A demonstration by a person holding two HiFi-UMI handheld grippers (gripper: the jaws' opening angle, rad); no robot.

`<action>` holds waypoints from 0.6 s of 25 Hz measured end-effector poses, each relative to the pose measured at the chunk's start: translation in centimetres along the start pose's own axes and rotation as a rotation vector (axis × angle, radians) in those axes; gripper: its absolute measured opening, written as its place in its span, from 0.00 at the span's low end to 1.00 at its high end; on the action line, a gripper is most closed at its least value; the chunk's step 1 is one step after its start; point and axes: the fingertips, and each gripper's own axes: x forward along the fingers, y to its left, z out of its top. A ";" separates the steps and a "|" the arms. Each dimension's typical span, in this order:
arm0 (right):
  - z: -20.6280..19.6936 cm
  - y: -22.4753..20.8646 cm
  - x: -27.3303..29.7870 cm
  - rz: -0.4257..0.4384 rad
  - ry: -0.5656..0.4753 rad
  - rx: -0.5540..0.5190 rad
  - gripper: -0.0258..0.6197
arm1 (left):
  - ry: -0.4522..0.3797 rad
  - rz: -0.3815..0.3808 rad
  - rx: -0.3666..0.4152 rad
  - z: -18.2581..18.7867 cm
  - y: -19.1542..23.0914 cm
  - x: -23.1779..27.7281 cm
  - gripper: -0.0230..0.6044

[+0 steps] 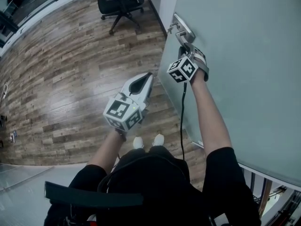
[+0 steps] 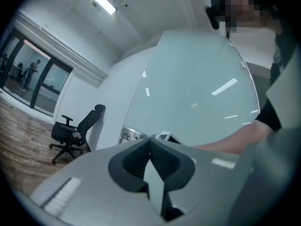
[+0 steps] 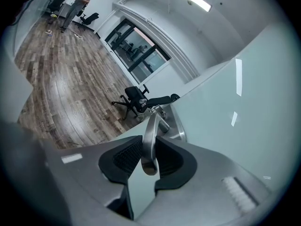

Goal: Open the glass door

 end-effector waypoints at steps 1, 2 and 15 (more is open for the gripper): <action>-0.1 -0.2 0.2 0.001 0.004 0.003 0.18 | 0.004 0.005 0.001 0.0 -0.1 0.2 0.04; -0.2 -0.4 0.4 0.001 0.006 0.004 0.18 | 0.006 0.007 0.001 0.1 -0.2 0.4 0.04; -0.9 -1.7 0.9 -0.056 0.024 0.028 0.19 | 0.005 0.005 0.009 -0.3 0.1 0.0 0.04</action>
